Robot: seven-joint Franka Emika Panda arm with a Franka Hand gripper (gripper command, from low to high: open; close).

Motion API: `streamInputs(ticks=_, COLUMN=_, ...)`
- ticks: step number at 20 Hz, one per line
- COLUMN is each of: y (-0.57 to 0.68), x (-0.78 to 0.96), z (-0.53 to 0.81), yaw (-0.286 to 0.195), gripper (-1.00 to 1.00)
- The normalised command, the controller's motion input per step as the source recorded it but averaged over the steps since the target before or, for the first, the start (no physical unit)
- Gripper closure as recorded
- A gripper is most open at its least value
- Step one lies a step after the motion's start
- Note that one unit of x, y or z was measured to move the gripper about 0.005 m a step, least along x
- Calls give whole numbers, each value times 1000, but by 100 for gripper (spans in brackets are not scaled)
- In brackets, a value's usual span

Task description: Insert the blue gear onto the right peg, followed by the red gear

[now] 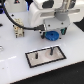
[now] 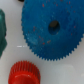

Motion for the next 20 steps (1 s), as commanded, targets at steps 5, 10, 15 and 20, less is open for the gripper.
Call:
streamInputs(ticks=5, y=-4, x=-227, z=-138, yaw=0, gripper=100)
streamInputs(ticks=10, y=2, x=-63, z=-14, yaw=0, gripper=100)
streamInputs(ticks=15, y=17, x=140, z=369, yaw=0, gripper=100)
streamInputs(ticks=20, y=9, x=407, z=502, yaw=0, gripper=100)
